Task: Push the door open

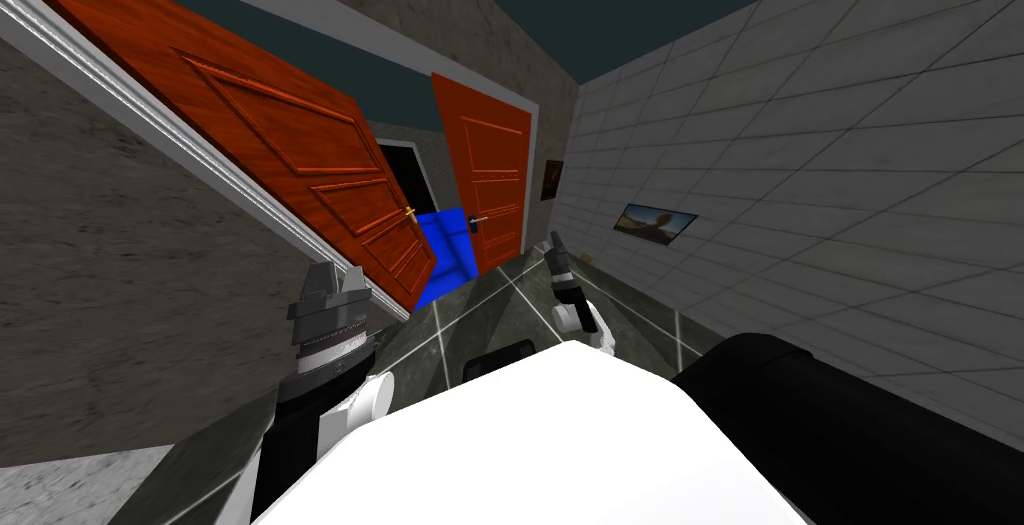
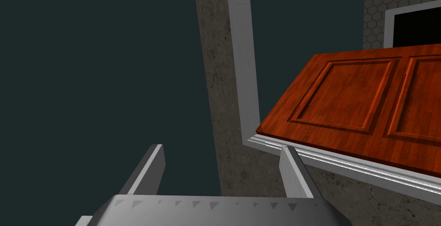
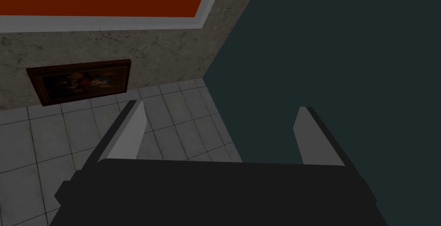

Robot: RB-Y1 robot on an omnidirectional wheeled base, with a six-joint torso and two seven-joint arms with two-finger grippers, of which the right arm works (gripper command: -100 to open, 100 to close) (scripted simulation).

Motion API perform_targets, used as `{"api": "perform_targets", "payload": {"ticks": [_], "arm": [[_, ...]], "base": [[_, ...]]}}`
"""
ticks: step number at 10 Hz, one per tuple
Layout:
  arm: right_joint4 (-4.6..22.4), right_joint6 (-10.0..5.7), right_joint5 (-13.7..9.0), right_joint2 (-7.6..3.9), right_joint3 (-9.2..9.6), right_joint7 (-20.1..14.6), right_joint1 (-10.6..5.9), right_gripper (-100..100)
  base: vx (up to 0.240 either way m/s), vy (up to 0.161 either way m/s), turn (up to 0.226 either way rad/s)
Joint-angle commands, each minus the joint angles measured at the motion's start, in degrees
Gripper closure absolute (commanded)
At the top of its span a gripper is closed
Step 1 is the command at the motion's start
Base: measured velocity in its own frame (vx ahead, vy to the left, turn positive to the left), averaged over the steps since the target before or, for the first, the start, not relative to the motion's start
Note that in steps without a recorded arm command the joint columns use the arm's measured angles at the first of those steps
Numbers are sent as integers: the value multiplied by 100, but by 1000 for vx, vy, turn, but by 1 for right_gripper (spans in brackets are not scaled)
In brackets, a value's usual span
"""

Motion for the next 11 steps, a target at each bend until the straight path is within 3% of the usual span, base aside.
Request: {"api": "perform_targets", "payload": {"ticks": [1,11], "arm": [[203,10,-2,-27,10,-38,-101,-100],[1232,100,5,-119,77,-211,-660,-100]], "base": [[136,10,63],[98,2,50]]}}
